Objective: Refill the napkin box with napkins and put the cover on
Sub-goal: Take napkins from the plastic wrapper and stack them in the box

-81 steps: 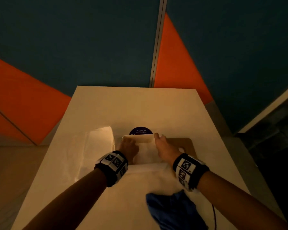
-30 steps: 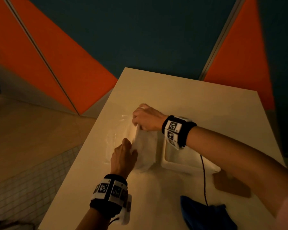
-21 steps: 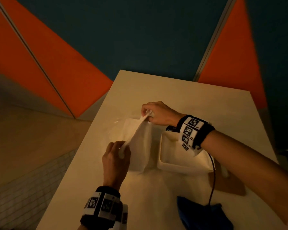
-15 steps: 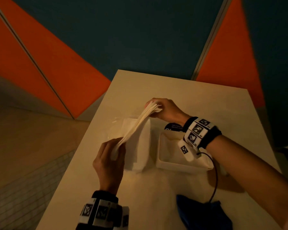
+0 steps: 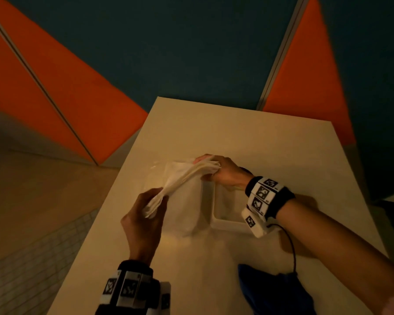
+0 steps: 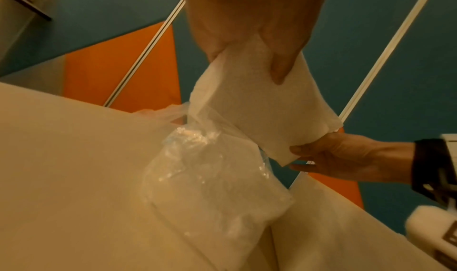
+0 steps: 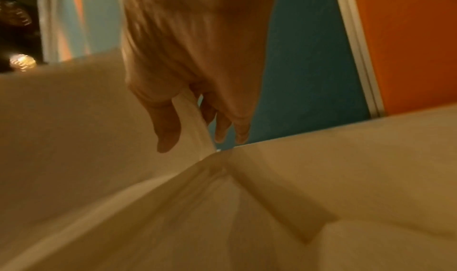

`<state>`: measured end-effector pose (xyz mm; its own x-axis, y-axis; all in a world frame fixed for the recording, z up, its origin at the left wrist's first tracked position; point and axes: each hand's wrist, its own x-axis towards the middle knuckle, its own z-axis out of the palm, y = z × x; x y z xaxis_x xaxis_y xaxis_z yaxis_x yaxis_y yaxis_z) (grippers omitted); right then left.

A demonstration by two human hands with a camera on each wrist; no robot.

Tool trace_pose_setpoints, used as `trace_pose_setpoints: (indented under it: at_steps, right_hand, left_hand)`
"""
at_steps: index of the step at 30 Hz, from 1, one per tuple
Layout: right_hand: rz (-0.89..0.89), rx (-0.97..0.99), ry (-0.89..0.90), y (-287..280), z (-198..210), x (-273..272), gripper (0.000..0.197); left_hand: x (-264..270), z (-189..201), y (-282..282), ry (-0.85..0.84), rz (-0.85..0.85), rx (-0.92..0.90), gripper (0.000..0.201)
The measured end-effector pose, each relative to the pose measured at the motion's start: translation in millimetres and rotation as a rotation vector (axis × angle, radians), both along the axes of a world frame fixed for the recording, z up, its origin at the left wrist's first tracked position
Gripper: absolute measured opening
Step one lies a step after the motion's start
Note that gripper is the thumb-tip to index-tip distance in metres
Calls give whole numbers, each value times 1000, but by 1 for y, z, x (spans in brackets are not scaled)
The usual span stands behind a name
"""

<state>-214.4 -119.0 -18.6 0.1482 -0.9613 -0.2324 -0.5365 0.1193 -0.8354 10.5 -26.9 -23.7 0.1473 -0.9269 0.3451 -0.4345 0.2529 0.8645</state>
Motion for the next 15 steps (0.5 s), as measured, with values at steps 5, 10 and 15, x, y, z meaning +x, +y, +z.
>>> trace_pose_setpoints:
  at_steps: [5, 10, 15]
  right_hand:
    - [-20, 18, 33, 1, 8, -7, 33]
    - [-22, 19, 3, 6, 41, -10, 21]
    - [-67, -10, -184, 17, 83, -13, 11]
  left_hand:
    - [9, -22, -3, -26, -25, 209, 30]
    - [15, -10, -10, 61, 57, 361, 35]
    - [17, 20, -18, 426, -232, 635, 58]
